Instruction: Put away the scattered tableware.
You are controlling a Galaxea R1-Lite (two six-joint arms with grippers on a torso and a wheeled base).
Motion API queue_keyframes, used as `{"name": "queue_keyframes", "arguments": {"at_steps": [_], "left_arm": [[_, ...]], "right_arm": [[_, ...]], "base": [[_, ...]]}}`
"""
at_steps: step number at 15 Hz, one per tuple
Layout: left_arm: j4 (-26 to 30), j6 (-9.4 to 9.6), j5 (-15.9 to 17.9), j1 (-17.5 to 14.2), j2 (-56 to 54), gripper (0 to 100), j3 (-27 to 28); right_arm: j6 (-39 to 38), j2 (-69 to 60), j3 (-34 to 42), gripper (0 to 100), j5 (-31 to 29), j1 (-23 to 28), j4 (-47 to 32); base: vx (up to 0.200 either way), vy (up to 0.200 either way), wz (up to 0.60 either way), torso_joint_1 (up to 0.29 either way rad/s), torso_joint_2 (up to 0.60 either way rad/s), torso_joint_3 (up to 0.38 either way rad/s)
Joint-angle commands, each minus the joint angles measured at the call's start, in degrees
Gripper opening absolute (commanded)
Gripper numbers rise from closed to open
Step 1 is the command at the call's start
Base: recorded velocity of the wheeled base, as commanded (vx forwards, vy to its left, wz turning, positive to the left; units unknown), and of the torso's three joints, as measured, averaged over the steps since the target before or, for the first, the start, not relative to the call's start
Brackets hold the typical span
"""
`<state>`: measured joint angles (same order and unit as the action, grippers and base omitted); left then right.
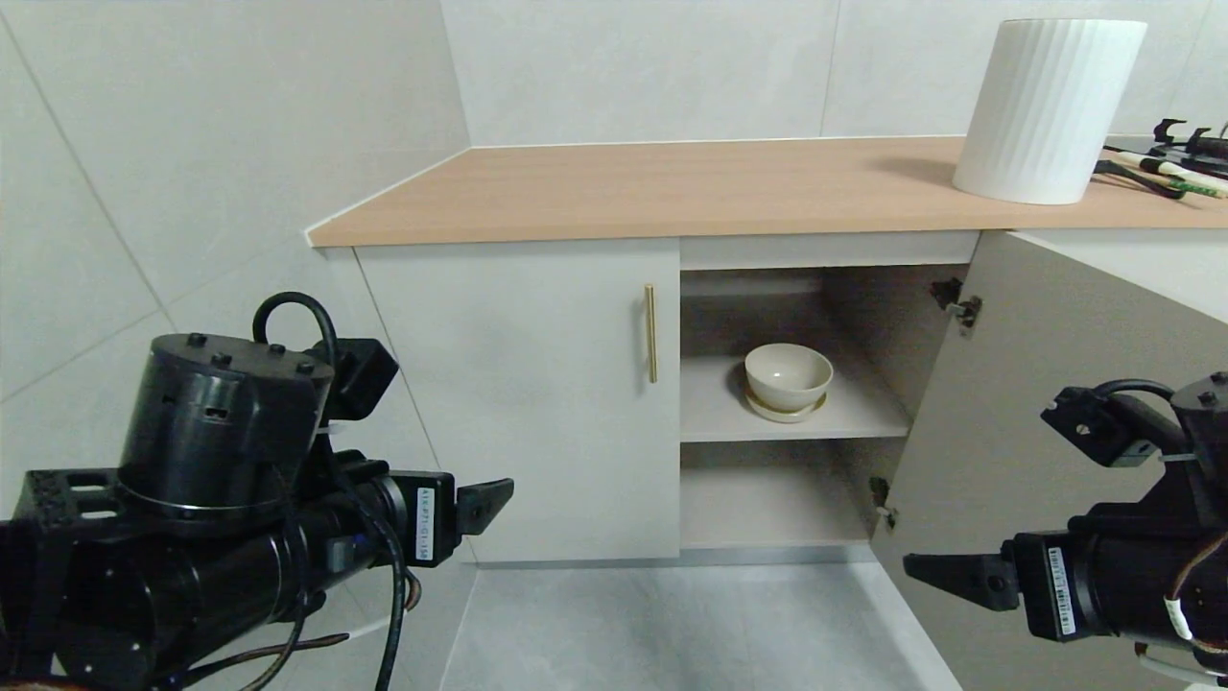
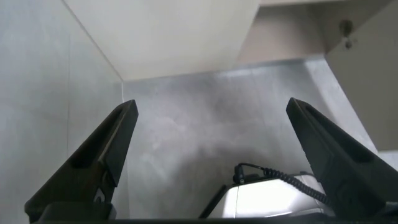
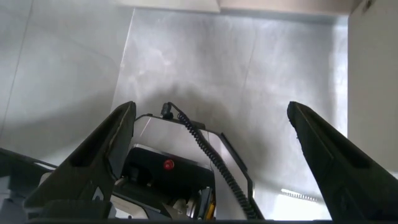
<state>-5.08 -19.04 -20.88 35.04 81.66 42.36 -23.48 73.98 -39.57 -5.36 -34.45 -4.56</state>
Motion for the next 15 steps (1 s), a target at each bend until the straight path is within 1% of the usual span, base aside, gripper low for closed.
{"name": "queue_keyframes", "arguments": {"at_steps": [1,13,14,15], "left_arm": [[0.0,-0.03,0.0,0.0,0.2,100,0.0],[0.0,0.06,-0.1,-0.1,0.2,100,-0.3],[0.0,0.06,-0.1,-0.1,0.2,100,-0.3],[0.0,0.06,-0.1,0.0,0.2,100,-0.3]], "right_arm": [[0.0,0.1,0.0,100,0.0,0.0,-0.2],[1.2,-1.2,-0.1,100,-0.1,0.0,-1.6],[1.2,-1.7,-0.7,100,-0.1,0.0,-4.0],[1.5,-2.3,-1.7,100,-0.1,0.0,-6.6]], "base": [[0.000,0.000,0.00,0.000,0.00,0.000],[0.000,0.000,0.00,0.000,0.00,0.000],[0.000,0.000,0.00,0.000,0.00,0.000],[0.000,-0.200,0.00,0.002,0.01,0.002]]}}
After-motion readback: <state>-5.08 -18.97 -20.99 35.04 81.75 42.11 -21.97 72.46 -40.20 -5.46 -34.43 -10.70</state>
